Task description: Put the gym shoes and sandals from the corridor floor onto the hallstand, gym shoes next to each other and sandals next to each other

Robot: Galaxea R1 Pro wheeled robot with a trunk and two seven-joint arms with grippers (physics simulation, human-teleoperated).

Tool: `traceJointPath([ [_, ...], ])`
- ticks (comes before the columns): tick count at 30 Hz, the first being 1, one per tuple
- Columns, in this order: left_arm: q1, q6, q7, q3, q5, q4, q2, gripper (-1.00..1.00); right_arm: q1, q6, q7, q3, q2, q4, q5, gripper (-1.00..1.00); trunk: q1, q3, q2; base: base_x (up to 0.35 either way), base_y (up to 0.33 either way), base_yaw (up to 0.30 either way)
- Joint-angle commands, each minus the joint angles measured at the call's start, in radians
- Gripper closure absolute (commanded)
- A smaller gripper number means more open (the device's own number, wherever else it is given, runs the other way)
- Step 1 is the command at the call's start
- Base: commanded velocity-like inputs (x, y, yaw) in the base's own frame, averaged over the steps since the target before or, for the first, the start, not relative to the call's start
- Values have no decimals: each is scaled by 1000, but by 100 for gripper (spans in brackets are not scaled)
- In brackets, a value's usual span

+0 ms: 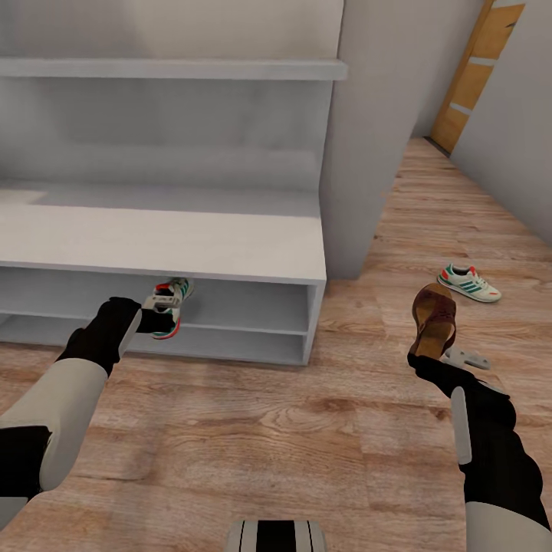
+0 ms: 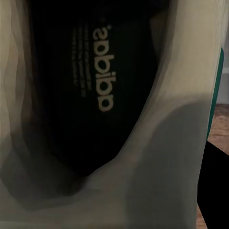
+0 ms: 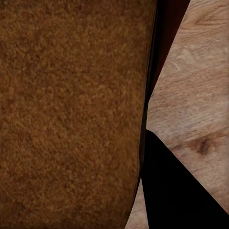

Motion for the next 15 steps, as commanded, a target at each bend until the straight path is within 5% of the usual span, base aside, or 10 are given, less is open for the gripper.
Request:
traceJointPath([
  [1, 0, 0, 0, 0, 0, 0, 0, 100, 0, 0, -3, 0, 0, 0, -3, 100, 0, 0, 0, 0, 0, 0],
  [15, 36, -41, -2, 0, 8, 0, 0, 100, 0, 0, -3, 0, 0, 0, -3, 100, 0, 0, 0, 0, 0, 0],
])
